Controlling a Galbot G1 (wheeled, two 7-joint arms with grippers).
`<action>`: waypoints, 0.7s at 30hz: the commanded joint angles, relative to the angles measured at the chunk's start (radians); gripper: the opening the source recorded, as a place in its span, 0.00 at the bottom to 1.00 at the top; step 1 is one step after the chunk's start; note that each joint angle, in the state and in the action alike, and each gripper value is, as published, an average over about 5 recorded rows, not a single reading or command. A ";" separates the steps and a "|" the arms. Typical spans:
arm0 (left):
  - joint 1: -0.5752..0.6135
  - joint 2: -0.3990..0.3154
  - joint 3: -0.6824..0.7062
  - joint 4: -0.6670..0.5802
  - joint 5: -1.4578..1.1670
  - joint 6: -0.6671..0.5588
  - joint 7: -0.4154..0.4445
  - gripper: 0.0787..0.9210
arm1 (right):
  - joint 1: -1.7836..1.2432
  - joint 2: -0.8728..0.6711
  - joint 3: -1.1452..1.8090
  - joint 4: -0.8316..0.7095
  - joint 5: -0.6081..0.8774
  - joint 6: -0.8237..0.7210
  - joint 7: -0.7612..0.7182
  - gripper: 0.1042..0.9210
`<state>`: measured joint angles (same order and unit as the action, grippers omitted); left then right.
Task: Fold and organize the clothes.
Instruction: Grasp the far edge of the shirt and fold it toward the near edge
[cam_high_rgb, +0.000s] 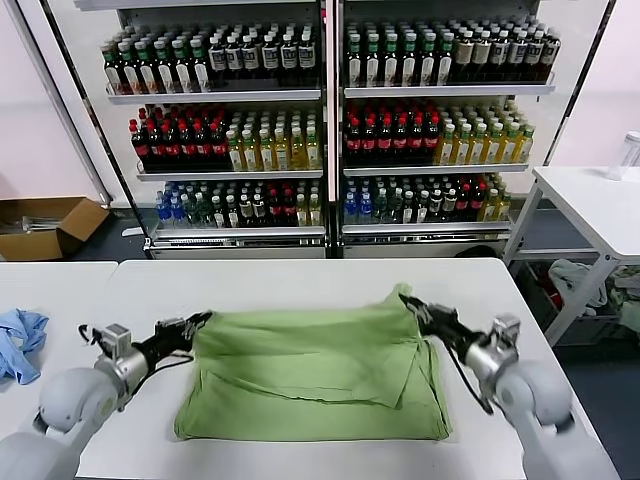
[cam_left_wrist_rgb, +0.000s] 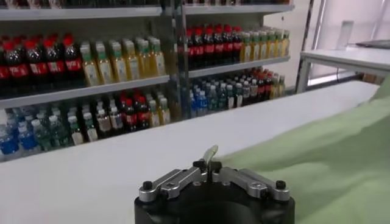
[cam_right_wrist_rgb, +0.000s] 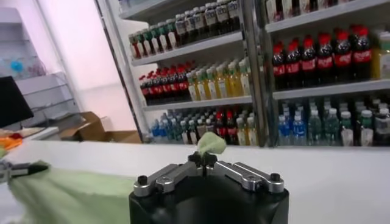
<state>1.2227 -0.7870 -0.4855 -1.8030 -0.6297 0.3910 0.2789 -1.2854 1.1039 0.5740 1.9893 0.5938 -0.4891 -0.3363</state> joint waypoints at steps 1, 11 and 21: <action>0.337 -0.018 -0.113 -0.144 0.111 -0.023 0.039 0.02 | -0.431 -0.007 0.111 0.183 -0.086 0.062 0.005 0.00; 0.349 -0.029 -0.182 -0.146 0.092 -0.009 0.006 0.20 | -0.410 -0.021 0.239 0.138 -0.097 0.128 0.040 0.18; 0.356 -0.170 -0.226 -0.289 -0.290 -0.095 -0.400 0.55 | -0.345 0.019 0.474 0.076 0.089 0.306 0.114 0.54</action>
<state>1.5165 -0.8393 -0.6588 -1.9616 -0.6546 0.3740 0.1938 -1.6080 1.1035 0.8516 2.0827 0.5709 -0.3203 -0.2748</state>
